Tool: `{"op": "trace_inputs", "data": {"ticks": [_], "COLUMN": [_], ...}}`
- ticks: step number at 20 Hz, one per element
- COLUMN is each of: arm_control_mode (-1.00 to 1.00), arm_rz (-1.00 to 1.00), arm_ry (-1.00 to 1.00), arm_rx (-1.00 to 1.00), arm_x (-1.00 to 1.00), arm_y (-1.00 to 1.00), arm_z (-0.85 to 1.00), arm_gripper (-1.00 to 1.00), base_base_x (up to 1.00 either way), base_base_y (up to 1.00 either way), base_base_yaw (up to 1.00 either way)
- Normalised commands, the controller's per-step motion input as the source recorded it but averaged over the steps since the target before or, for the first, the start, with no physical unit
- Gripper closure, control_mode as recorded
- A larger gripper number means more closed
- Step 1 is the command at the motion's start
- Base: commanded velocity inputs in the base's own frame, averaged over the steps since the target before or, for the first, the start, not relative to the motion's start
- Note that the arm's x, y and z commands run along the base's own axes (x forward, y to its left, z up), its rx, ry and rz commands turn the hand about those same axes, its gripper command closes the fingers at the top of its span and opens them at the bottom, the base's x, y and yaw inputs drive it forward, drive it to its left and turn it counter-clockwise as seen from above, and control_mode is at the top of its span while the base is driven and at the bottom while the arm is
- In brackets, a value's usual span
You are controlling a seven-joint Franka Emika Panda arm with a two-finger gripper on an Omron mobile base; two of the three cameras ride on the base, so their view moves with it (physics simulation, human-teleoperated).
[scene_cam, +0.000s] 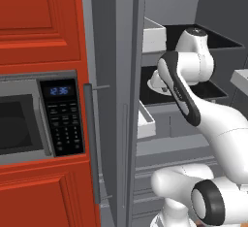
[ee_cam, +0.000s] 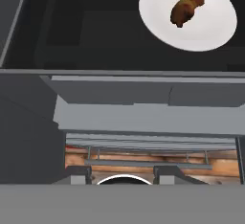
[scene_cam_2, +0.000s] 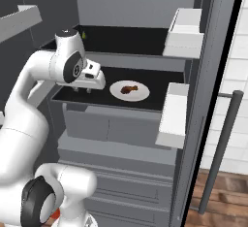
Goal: Retrieve the chicken drumstick from the fridge and place it on the cutting board.
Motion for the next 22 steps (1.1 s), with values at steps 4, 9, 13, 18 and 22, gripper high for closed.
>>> {"op": "trace_inputs", "data": {"ticks": [4,9,13,18,22], "arm_control_mode": [-1.0,-1.0,-1.0,-1.0,-1.0], "arm_rz": [-0.05,-0.11,-0.14,-0.04,0.0], "arm_ry": [0.0,0.0,0.0,0.0,0.0], "arm_rx": [0.0,0.0,0.0,0.0,0.0], "arm_x": [0.0,0.0,0.0,0.0,0.0], "arm_y": [-0.24,-0.53,-0.66,-0.46,-0.36], "arm_z": [-0.02,-0.13,-0.43,-0.83,-0.94], "arm_gripper": [-1.0,-1.0,-1.0,-1.0,-1.0], "base_base_x": [0.0,0.0,0.0,0.0,0.0], "base_base_y": [0.0,0.0,0.0,0.0,0.0], "base_base_yaw": [0.0,0.0,0.0,0.0,0.0]}}
